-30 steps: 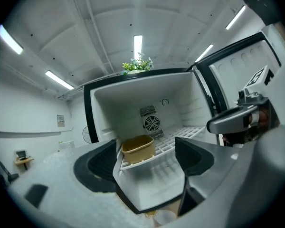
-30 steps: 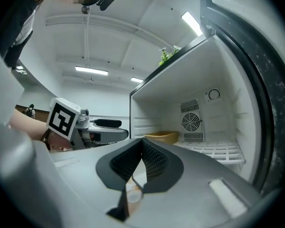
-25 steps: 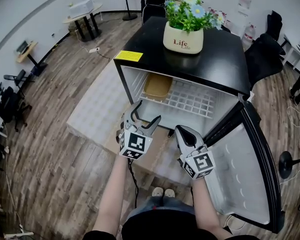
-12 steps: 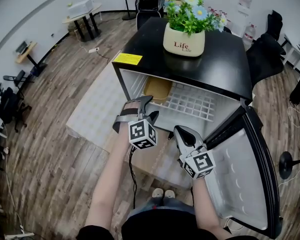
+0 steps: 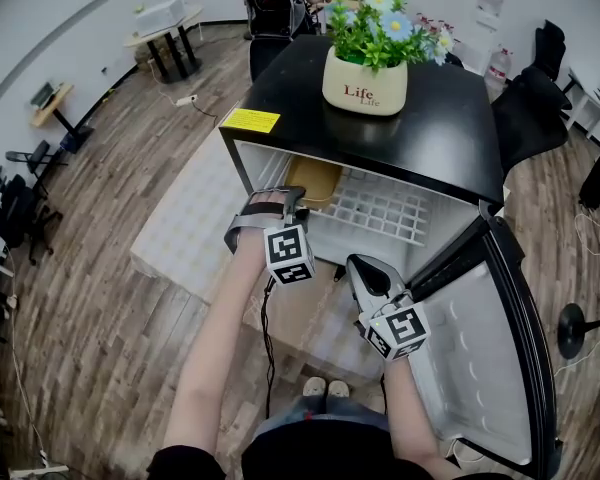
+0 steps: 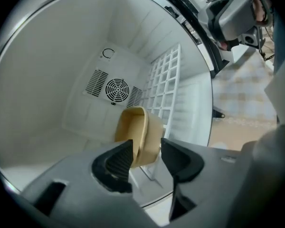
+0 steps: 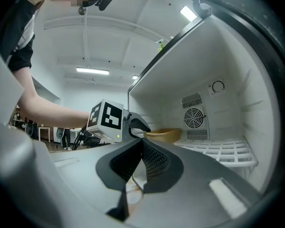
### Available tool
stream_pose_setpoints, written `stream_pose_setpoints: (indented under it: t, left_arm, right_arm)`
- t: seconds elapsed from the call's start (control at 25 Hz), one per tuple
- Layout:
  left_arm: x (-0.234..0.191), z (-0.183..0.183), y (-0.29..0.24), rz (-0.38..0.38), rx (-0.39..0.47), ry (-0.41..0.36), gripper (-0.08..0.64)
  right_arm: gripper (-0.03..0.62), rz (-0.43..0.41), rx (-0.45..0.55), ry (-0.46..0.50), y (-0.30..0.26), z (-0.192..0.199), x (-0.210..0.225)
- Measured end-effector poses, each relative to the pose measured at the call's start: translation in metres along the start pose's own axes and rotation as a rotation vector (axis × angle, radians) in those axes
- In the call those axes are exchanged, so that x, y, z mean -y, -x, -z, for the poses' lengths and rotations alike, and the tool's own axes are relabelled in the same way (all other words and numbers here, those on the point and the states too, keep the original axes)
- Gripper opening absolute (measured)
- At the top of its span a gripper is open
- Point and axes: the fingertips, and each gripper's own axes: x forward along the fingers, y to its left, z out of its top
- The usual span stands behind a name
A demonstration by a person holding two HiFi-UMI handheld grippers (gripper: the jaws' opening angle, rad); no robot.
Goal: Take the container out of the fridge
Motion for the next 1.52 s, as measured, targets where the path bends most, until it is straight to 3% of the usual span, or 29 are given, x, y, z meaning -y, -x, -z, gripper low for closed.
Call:
stream_pose_setpoints:
  t: [0.28,1.04,1.52]
  left_arm:
    - [-0.001,-0.002,-0.003,0.009,-0.021,-0.049,0.127]
    - [0.010,-0.005,0.015,0.035,-0.048,-0.134,0.034]
    - [0.033,-0.013,0.043,0.059,0.002,-0.094,0.023]
  right_arm:
    - [0.008,0.003,-0.001,-0.006,0.004,0.000,0.003]
    - [0.008,-0.009,0.008,-0.020,0.008,-0.003,-0.004]
    - [0.008,0.007,0.020,-0.017,0.022,-0.008,-0.012]
